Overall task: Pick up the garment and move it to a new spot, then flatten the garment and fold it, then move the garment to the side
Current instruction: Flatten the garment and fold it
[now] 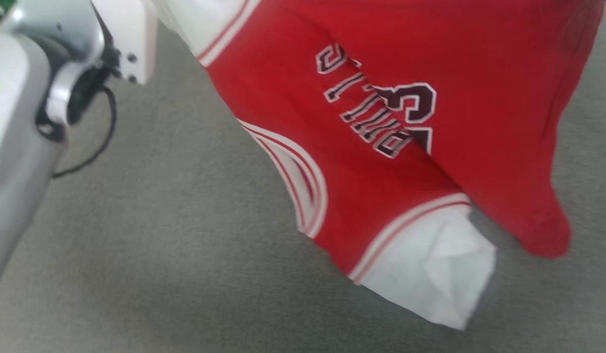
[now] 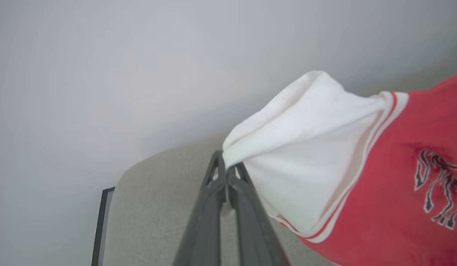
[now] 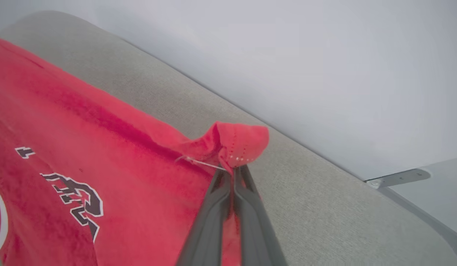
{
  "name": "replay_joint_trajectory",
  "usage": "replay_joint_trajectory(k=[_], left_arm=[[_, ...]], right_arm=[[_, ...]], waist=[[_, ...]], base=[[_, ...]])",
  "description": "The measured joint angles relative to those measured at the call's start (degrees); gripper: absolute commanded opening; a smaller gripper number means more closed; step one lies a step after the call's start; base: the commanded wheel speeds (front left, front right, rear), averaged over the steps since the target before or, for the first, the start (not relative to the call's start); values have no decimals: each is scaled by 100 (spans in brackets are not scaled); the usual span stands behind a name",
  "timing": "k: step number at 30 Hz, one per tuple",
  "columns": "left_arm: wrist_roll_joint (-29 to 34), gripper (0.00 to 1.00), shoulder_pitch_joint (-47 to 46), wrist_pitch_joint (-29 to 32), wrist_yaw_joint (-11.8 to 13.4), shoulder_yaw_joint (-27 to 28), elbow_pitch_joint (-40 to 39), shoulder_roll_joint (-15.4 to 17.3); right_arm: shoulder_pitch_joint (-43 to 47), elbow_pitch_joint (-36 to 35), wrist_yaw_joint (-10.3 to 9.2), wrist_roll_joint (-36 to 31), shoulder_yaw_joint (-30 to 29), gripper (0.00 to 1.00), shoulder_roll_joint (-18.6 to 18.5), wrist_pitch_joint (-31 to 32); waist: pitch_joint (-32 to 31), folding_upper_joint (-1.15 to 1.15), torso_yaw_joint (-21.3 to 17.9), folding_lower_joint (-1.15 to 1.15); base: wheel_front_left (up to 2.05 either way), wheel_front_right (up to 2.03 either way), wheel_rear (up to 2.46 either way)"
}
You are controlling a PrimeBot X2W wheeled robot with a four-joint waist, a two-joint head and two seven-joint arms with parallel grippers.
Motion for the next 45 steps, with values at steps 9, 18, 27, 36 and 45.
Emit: replay_joint_trajectory(k=[9, 18, 27, 36, 45], left_arm=[[23, 0, -686, 169, -304, -54, 565, -10], [215, 0, -1614, -457, -493, -65, 1605, -392], [853, 0, -2939, -2271, -493, -29, 2908, -746], [1246, 0, -4024, -4254, -413, 32, 3796, -1031], [1031, 0, -3167, -3930, -1233, -293, 4831, -1257]], right_arm=[[-99, -87, 0, 2, -125, 0, 143, -41], [-469, 433, 0, -327, -293, 0, 520, -561], [-1341, 1413, 2, -1158, -208, 0, 1004, -2253], [-2238, 2624, 2, -2227, -100, 0, 1449, -4197], [-1469, 2825, 2, -1538, 611, 0, 1540, -3738]], waist=[[-473, 0, -479, 0], [-498, 0, -815, 0], [55, 0, -873, 0], [464, 0, -803, 0], [561, 0, -557, 0]], base=[[0, 0, 0], [0, 0, 0], [0, 0, 0], [0, 0, 0], [0, 0, 0]])
